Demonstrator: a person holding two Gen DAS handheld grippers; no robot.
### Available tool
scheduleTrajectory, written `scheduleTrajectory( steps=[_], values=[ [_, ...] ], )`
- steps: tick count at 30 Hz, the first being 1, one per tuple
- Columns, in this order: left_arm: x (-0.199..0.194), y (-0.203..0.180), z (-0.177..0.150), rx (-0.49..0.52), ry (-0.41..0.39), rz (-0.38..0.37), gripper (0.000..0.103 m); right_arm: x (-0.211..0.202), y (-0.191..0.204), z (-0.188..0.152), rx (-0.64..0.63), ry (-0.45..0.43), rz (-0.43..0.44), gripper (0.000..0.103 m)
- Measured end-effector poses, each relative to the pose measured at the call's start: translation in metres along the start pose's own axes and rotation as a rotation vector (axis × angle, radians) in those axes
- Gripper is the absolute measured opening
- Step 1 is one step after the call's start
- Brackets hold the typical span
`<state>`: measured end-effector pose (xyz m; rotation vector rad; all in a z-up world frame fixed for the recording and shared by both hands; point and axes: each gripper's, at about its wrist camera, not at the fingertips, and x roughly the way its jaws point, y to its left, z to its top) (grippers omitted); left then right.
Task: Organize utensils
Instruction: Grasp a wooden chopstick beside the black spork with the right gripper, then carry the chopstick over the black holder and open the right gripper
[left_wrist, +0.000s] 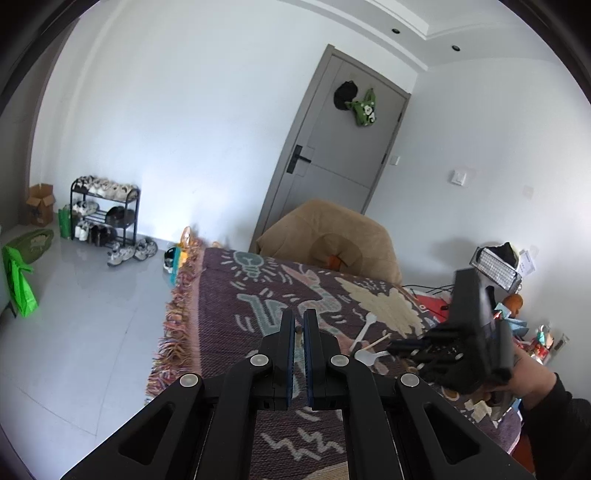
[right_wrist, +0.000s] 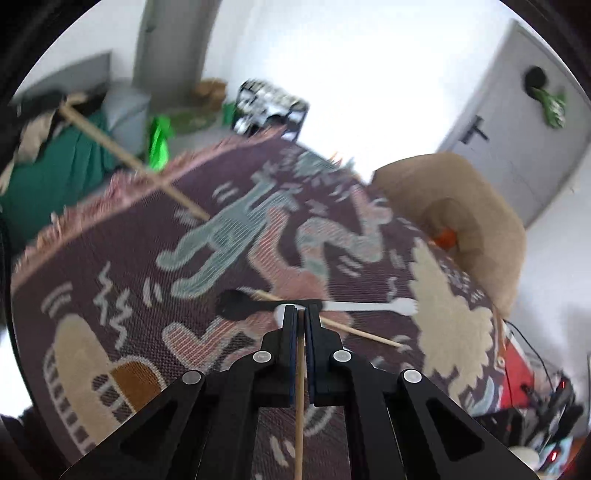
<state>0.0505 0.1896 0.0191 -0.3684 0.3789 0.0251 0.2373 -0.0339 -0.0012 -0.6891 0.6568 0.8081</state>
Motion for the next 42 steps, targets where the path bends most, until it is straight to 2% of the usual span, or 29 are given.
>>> scheduleTrajectory(
  steps=[7,16,28,31,34,42],
  values=[
    [0.008,-0.030,0.007,0.043,0.002,-0.030,0.004,-0.062,-0.045,-0.014,0.133,-0.155,-0.085,0.005],
    [0.026,-0.082,0.016,0.114,0.008,-0.094,0.004,-0.152,-0.121,-0.038,0.399,-0.441,-0.193,0.005],
    [0.053,-0.145,0.036,0.203,0.020,-0.185,0.004,-0.195,-0.170,-0.051,0.569,-0.754,-0.257,0.005],
    [0.060,-0.157,0.039,0.225,0.025,-0.194,0.004,-0.195,-0.177,-0.051,0.567,-0.777,-0.286,0.005],
    [0.067,-0.167,0.041,0.239,0.030,-0.204,0.004,-0.182,-0.187,-0.052,0.558,-0.754,-0.323,0.005],
    [0.087,-0.200,0.045,0.297,0.052,-0.239,0.004,-0.151,-0.202,-0.080,0.614,-0.746,-0.305,0.005]
  ],
)
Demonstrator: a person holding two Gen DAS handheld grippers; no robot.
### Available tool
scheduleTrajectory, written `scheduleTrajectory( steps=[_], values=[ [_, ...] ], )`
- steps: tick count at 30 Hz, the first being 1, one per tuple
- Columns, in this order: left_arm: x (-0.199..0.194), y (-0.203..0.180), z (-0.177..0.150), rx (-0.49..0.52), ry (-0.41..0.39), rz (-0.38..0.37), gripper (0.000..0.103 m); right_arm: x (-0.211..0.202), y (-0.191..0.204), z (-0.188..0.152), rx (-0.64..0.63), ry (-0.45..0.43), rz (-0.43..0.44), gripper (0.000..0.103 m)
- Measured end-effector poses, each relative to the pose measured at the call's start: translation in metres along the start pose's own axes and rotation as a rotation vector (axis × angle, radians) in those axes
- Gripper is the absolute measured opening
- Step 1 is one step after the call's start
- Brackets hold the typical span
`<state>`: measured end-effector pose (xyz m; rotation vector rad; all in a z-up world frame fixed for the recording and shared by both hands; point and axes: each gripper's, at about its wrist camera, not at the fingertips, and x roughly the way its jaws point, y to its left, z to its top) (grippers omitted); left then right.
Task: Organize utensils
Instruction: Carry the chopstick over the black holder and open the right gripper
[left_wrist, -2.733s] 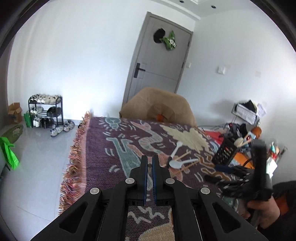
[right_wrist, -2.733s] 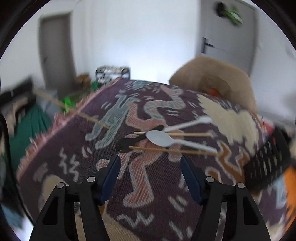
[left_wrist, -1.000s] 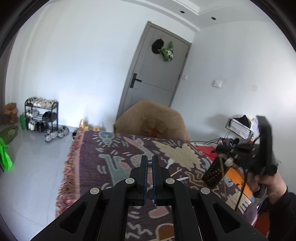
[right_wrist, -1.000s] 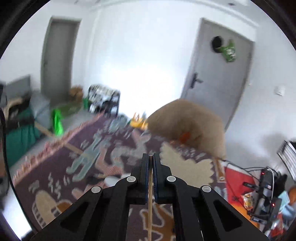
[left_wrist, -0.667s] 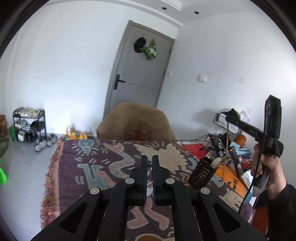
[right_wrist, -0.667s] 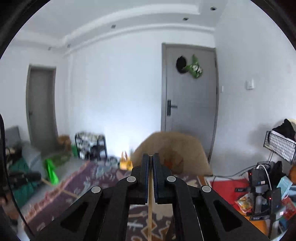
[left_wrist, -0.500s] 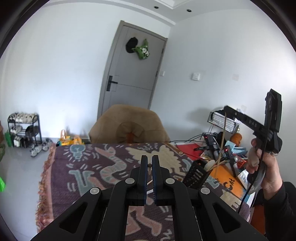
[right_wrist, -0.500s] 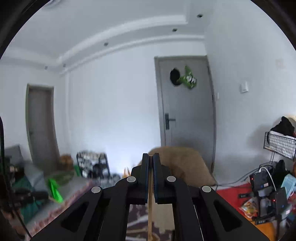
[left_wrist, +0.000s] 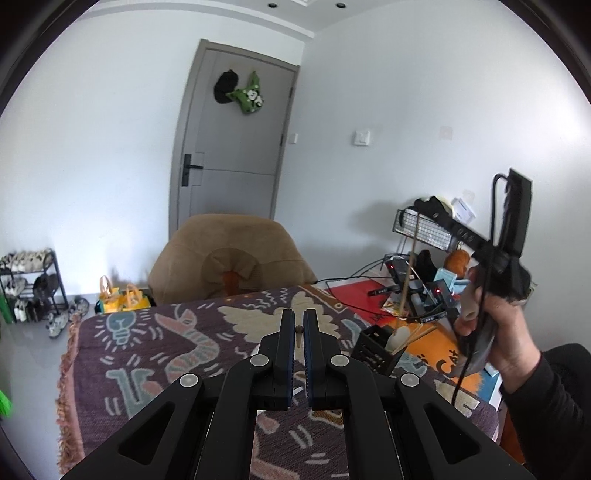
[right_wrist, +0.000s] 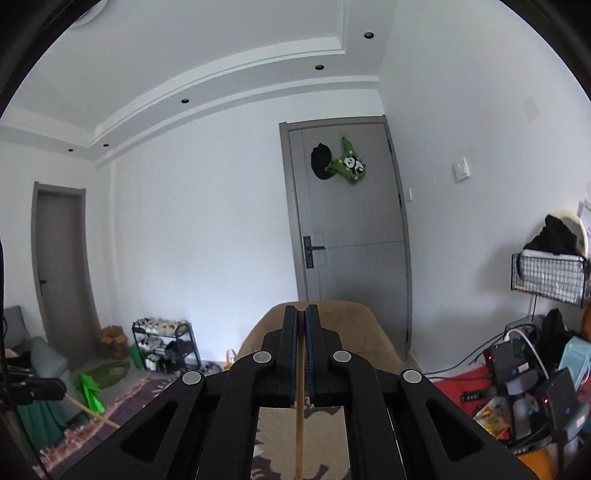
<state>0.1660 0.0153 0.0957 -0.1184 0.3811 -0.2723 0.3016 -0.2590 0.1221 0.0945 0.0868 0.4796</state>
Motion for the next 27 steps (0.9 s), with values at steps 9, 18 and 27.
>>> scheduleTrajectory(
  steps=[9,18,27],
  values=[
    [0.016,-0.024,0.013,0.022,0.010,-0.059,0.004,-0.008,-0.006,-0.017,-0.046,0.108,-0.003,0.005],
    [0.031,-0.052,0.024,0.041,0.025,-0.127,0.004,-0.030,0.003,-0.024,-0.122,0.192,0.022,0.005],
    [0.054,-0.077,0.029,0.073,0.081,-0.150,0.004,-0.056,-0.012,-0.029,-0.059,0.241,-0.007,0.050]
  ],
)
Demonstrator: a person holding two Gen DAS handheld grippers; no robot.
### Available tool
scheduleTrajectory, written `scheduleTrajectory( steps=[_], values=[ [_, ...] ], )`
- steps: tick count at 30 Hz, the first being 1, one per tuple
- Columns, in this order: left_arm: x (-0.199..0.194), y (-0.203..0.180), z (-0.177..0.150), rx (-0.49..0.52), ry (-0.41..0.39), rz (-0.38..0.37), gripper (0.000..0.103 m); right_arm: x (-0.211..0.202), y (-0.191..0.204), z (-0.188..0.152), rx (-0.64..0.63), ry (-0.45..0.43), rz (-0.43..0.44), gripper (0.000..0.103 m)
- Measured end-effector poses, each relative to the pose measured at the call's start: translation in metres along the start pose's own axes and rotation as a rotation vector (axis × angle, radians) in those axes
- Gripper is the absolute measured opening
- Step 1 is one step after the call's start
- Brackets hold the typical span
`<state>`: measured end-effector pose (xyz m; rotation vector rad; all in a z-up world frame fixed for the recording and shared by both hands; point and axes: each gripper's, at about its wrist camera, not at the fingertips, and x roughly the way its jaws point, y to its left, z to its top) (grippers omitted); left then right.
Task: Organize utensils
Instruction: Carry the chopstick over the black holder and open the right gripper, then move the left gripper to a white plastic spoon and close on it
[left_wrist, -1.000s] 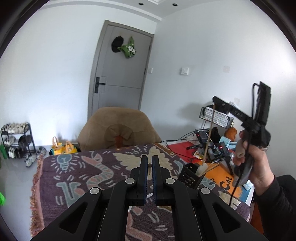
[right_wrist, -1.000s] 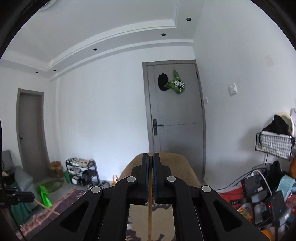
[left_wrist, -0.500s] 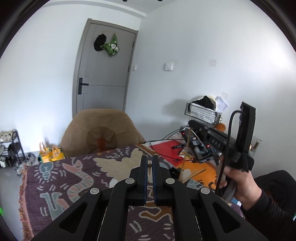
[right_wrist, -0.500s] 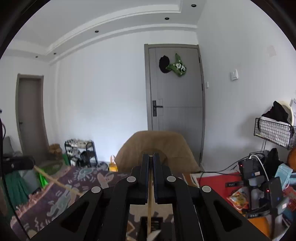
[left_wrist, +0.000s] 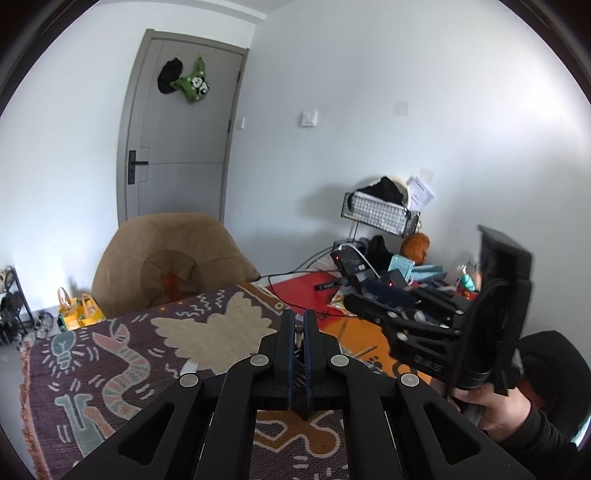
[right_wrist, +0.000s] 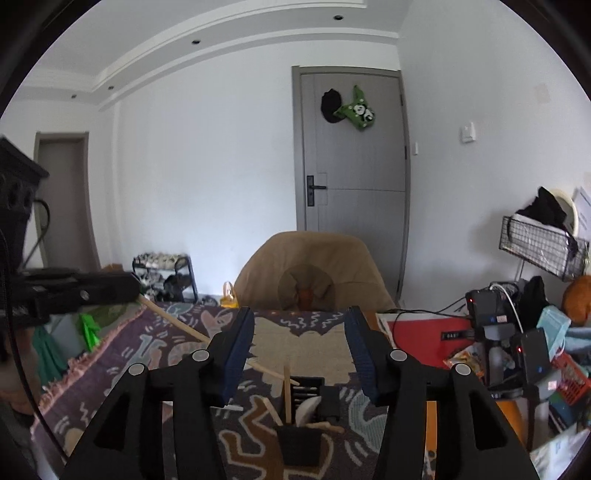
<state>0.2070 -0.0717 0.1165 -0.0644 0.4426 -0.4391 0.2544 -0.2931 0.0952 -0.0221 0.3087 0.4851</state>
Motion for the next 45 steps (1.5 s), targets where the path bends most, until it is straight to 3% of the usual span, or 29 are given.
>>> scheduleTrajectory(
  steps=[3,5,7,18,23,28,30,31,32,34,40,43,45],
  values=[
    [0.008,-0.007,0.000,0.022,0.026,0.001,0.004,-0.021,-0.013,-0.005,0.070,0.006,-0.039,0.052],
    [0.013,-0.010,0.001,0.036,0.047,0.008,0.004,-0.031,-0.018,-0.012,0.100,0.020,-0.053,0.067],
    [0.020,-0.014,0.003,0.051,0.069,0.022,0.004,-0.042,-0.023,-0.023,0.140,0.029,-0.073,0.072],
    [0.050,-0.029,0.018,0.123,0.194,0.073,0.004,-0.045,-0.023,-0.111,0.470,0.061,-0.079,0.073],
    [0.066,-0.031,0.022,0.138,0.265,0.092,0.004,-0.033,-0.020,-0.128,0.471,0.109,-0.081,0.073],
    [0.074,-0.030,0.026,0.109,0.275,0.062,0.004,-0.031,-0.021,-0.130,0.478,0.114,-0.072,0.073],
    [0.077,-0.026,0.028,0.070,0.282,0.029,0.012,-0.030,-0.021,-0.132,0.477,0.121,-0.073,0.073],
    [0.078,-0.022,0.028,0.042,0.289,0.020,0.032,-0.029,-0.021,-0.133,0.475,0.126,-0.073,0.073],
    [0.076,-0.018,0.028,0.019,0.279,0.026,0.059,-0.028,-0.020,-0.134,0.474,0.132,-0.073,0.073],
    [0.067,-0.013,0.026,0.002,0.222,0.046,0.080,-0.027,-0.020,-0.136,0.476,0.138,-0.076,0.073],
    [0.046,0.007,0.012,-0.033,0.180,0.092,0.080,-0.020,-0.014,-0.140,0.490,0.165,-0.079,0.074],
    [0.036,0.024,0.000,-0.067,0.170,0.101,0.082,-0.018,-0.007,-0.142,0.481,0.165,-0.089,0.085],
    [0.030,0.036,-0.008,-0.086,0.163,0.112,0.086,-0.016,-0.003,-0.143,0.481,0.171,-0.088,0.086]
  ],
)
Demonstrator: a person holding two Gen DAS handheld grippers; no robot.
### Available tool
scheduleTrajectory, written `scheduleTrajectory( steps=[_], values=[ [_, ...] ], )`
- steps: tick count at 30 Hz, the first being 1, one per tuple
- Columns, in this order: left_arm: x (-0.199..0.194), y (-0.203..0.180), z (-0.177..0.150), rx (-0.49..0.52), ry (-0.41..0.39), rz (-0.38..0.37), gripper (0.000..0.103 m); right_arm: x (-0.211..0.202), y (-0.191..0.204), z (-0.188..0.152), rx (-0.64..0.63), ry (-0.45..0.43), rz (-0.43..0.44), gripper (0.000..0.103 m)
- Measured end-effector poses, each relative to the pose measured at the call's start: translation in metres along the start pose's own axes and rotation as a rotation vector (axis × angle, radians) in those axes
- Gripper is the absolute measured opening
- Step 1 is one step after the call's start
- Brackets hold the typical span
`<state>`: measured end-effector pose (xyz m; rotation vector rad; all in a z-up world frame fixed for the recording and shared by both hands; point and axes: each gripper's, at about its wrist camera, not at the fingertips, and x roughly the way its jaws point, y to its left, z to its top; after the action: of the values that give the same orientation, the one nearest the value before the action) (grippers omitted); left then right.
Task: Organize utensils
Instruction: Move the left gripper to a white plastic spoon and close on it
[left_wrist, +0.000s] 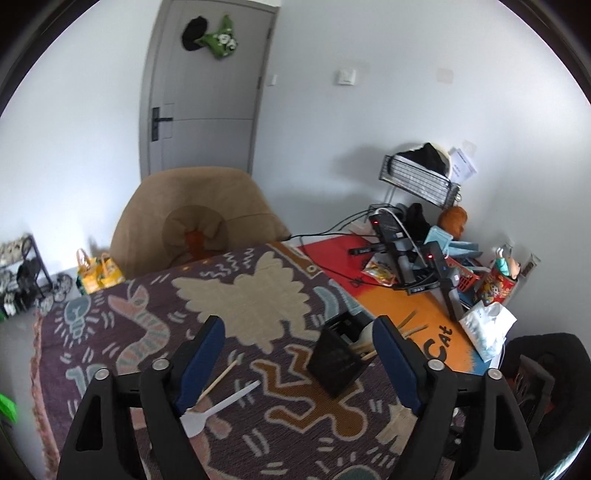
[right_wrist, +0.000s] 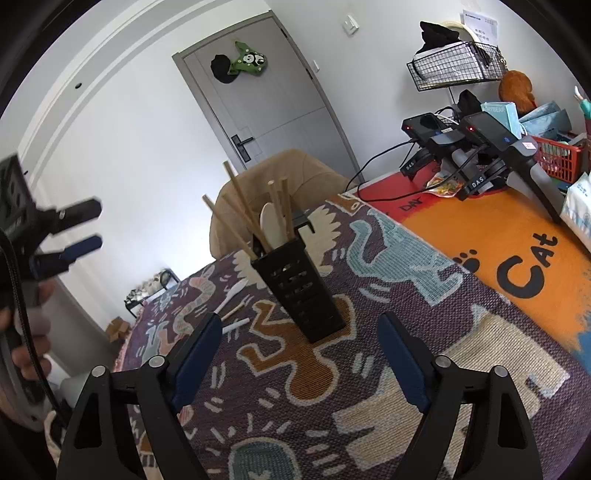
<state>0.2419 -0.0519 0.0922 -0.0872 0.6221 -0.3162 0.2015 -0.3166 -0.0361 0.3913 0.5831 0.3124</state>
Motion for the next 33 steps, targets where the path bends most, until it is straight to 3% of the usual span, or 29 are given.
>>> scheduleTrajectory(
  steps=[11,21,24,26,33],
  values=[
    [-0.024,0.067,-0.054,-0.102,-0.015,0.068,0.098,0.010,0.021,-0.008,-0.034,0.026,-0.001,0.090],
    [-0.026,0.110,-0.096,-0.222,0.025,0.107,0.099,0.023,0.034,-0.021,-0.047,0.075,0.039,0.090],
    [-0.020,0.120,-0.106,-0.274,0.049,0.078,0.089,0.026,0.038,-0.023,-0.063,0.080,0.040,0.089],
    [-0.012,0.125,-0.112,-0.309,0.077,0.068,0.077,0.027,0.040,-0.025,-0.072,0.084,0.035,0.089],
    [0.012,0.131,-0.130,-0.369,0.138,0.048,0.056,0.034,0.042,-0.030,-0.079,0.094,0.040,0.088]
  ],
)
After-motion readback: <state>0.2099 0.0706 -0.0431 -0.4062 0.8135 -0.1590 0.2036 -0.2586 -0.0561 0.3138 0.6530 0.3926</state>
